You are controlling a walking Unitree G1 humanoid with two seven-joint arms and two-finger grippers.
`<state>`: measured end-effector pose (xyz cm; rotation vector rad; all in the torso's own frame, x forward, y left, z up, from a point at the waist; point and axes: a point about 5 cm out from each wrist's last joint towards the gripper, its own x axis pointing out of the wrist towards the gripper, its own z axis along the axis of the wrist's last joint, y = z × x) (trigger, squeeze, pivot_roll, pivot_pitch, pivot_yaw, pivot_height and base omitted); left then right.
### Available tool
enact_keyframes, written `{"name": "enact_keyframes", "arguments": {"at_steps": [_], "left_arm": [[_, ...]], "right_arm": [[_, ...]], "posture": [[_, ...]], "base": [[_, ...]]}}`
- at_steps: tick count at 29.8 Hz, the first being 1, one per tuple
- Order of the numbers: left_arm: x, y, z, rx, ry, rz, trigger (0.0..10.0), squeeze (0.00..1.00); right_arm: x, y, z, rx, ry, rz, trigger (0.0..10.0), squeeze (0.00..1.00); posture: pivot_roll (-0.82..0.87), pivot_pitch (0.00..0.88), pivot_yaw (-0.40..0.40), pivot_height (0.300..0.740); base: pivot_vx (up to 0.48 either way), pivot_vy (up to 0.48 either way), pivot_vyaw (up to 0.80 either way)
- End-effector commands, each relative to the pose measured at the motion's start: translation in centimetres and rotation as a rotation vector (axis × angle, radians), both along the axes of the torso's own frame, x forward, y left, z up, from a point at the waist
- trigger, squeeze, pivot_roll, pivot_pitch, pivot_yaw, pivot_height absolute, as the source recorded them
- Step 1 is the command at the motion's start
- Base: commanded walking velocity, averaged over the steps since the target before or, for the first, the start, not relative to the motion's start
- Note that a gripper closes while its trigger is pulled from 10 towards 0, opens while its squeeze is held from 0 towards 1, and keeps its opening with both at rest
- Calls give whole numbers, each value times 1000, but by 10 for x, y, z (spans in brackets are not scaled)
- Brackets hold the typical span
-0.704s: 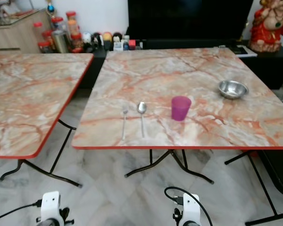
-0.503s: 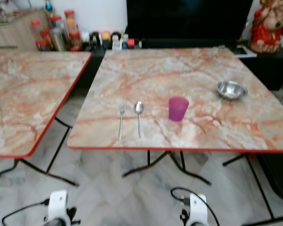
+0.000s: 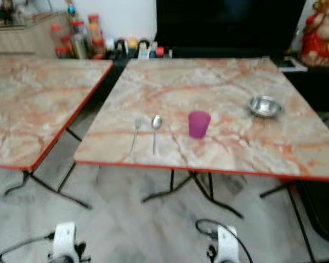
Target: Setting the table
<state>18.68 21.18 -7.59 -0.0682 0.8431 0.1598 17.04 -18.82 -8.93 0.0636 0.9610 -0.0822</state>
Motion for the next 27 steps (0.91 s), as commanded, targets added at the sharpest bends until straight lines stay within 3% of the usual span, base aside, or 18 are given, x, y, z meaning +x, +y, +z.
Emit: {"name": "enact_keyframes", "arguments": {"at_steps": [1, 12, 16, 27], "left_arm": [[2, -3, 0, -3, 2, -13, 10000, 0], [0, -3, -1, -4, 7, -12, 10000, 0], [-1, -3, -1, -10, 2, 5, 10000, 0], [-2, 1, -1, -12, 8, 23, 10000, 0]], "right_arm": [[4, -2, 2, -10, -15, 12, 10000, 0], [9, -2, 5, -6, -45, -5, 10000, 0], [9, -2, 5, -5, -42, -32, 10000, 0], [12, -1, 6, -3, -45, -34, 10000, 0]], "posture": [[-10, 0, 12, 728], [-11, 0, 11, 728], [-9, 0, 12, 728], [-8, 0, 14, 728]], "base": [[0, -401, 0], [0, -400, 0], [0, 0, 0], [0, 0, -673]]}}
